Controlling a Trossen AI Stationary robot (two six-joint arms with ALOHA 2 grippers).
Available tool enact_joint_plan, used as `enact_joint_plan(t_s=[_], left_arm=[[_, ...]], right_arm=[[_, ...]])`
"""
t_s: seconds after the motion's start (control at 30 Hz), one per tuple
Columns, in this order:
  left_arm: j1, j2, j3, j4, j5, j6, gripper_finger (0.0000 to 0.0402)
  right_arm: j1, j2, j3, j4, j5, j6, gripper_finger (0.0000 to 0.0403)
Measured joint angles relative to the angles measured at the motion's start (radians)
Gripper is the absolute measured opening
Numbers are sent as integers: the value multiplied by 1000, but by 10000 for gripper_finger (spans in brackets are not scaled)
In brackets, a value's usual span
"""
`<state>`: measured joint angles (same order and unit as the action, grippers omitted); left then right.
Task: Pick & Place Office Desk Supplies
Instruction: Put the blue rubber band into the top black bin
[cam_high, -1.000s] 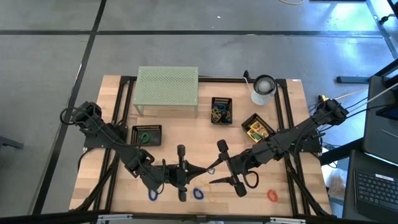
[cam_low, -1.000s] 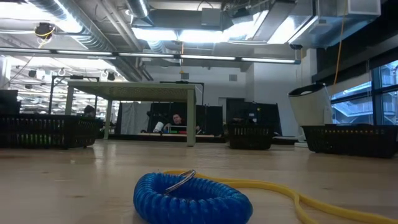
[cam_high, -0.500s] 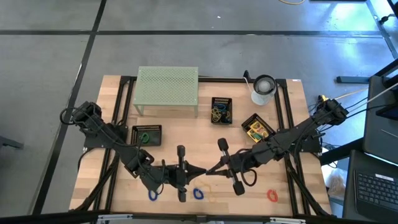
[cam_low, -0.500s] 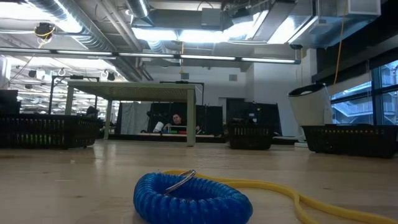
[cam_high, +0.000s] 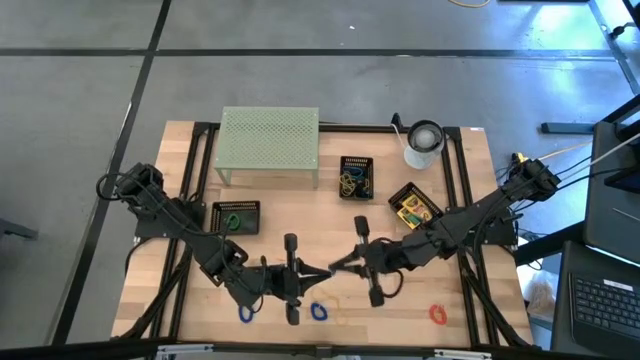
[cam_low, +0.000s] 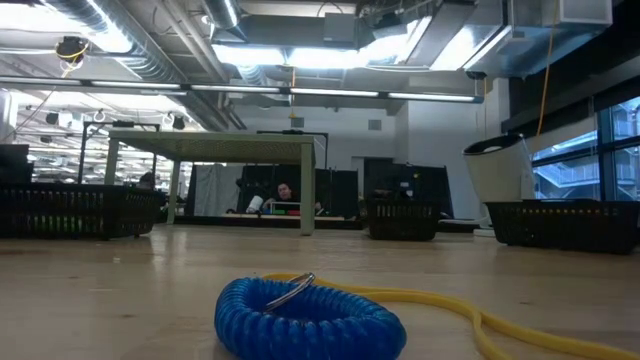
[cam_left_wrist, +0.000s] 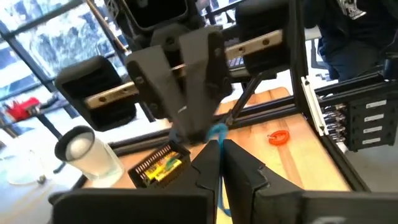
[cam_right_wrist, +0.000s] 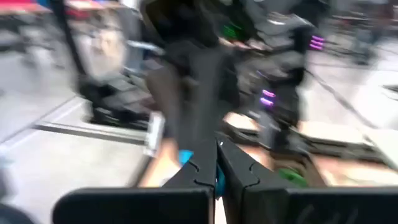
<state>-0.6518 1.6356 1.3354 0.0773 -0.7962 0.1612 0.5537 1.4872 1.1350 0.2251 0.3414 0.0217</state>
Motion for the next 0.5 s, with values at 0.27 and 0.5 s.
enact_joint_plan(t_s=[0.27, 0.5], left_arm=[[0, 0, 0, -113, -93, -141, 84], [8, 0, 0, -285, -208, -302, 154]], right_arm=[[-50, -10, 0, -174, 166, 68, 1], [-145, -23, 0, -334, 167, 168, 1]])
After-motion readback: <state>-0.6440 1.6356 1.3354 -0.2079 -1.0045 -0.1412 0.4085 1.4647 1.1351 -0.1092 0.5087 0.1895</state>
